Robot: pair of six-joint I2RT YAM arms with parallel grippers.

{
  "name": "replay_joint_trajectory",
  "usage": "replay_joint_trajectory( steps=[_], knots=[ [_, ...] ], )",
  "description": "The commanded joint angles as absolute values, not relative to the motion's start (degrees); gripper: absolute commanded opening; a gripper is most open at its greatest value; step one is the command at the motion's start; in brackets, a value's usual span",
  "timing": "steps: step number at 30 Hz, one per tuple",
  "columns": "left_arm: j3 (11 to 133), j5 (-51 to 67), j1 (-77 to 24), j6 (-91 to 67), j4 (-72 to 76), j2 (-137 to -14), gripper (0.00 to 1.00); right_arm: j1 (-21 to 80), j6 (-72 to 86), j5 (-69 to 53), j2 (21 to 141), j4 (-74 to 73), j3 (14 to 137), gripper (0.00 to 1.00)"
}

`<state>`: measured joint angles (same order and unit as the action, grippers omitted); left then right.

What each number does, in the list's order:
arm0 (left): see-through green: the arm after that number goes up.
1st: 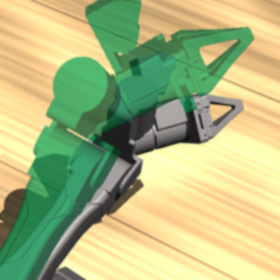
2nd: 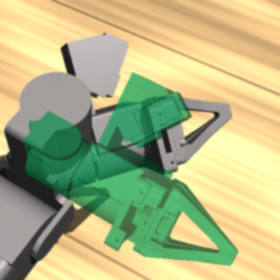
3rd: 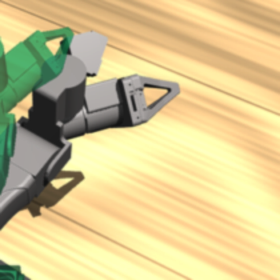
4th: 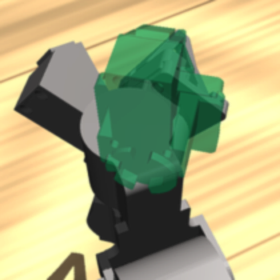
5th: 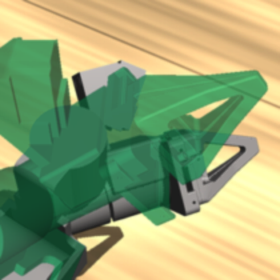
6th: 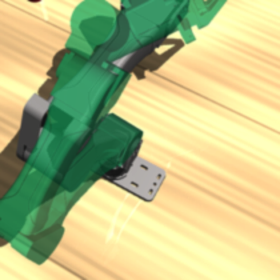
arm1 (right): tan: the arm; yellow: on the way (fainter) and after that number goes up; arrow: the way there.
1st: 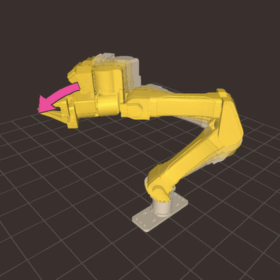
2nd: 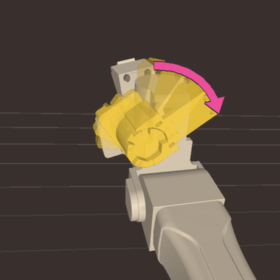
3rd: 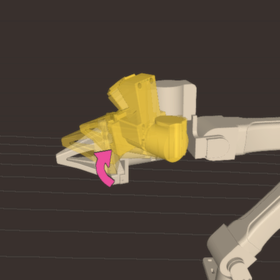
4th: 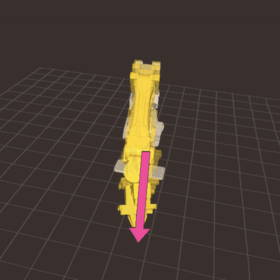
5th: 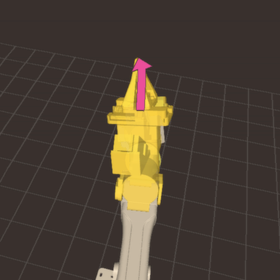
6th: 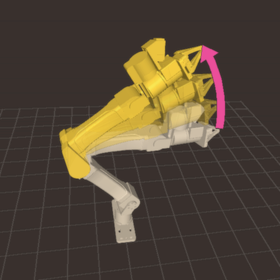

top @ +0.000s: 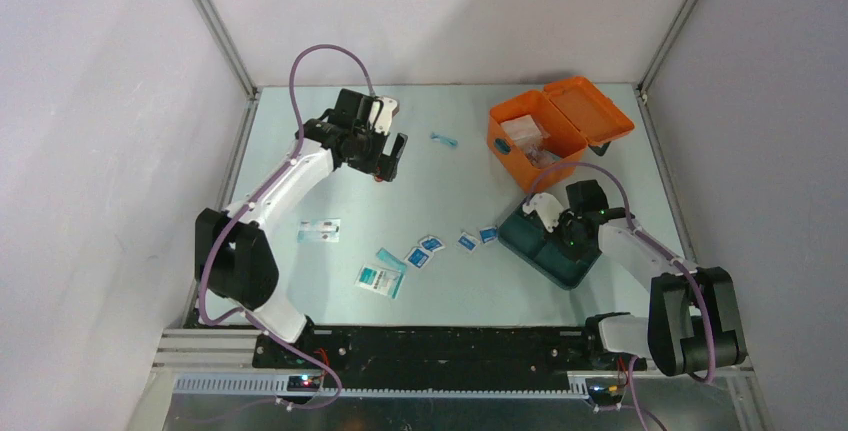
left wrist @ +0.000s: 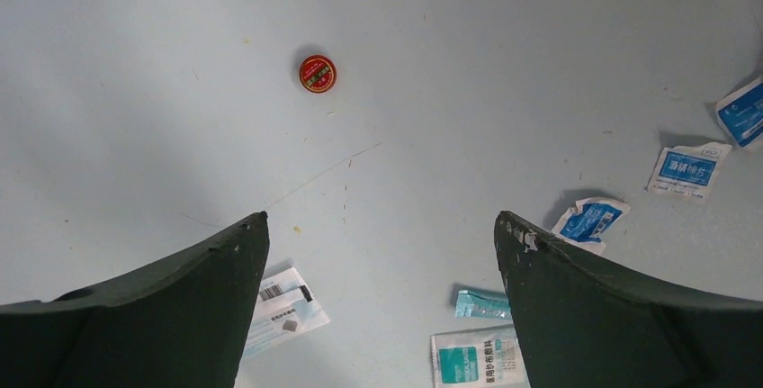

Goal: Organize the medicine kit

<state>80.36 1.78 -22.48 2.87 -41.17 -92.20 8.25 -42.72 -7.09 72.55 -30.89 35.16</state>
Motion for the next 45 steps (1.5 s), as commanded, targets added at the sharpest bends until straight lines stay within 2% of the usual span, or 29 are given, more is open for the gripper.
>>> replay_joint_trajectory(
  steps=[1, 11, 17, 21, 23, 27, 32, 38, 45],
  knots=[
    [80.64, 1.69, -22.87, 4.73, -40.07, -91.32, 1.0, 12.37, -45.54, -8.91, 69.94, -34.81, 37.0, 0.0],
    [81.35, 1.85, -23.06, 5.28, -40.16, -92.45, 1.0, 17.93, -39.47, -25.01, 67.94, -46.06, 53.41, 0.0],
    [81.64, 1.89, -23.12, 5.56, -40.15, -92.69, 1.0, 18.19, -32.65, -29.83, 68.27, -38.33, 60.85, 0.0],
    [81.67, 1.68, -23.15, 6.06, -40.08, -92.65, 1.0, 18.19, -18.74, -23.87, 71.96, -27.63, 68.32, 0.0],
    [81.65, 1.55, -23.23, 6.33, -40.09, -92.61, 1.0, 18.04, -14.56, -18.91, 78.06, -27.8, 76.38, 0.0],
    [81.53, 0.81, -23.45, 6.69, -40.04, -92.32, 1.0, 15.79, -8.17, -9.29, 83.71, -25.65, 83.18, 0.0],
    [81.07, 0.19, -23.67, 7.44, -40.05, -91.93, 1.0, 13.73, -7.39, -3.3, 92.04, -32.1, 92.83, 0.0],
    [80.39, 0.25, -23.82, 8.06, -39.78, -91.43, 1.0, 11.18, -10.55, -5.99, 103.69, -46.66, 108.92, 0.0],
    [80.29, -1.8, -24.08, 8.53, -39.53, -91.4, 1.0, 8.12, -17.17, -10.49, 111.83, -56.97, 118.22, 0.0]
  ],
)
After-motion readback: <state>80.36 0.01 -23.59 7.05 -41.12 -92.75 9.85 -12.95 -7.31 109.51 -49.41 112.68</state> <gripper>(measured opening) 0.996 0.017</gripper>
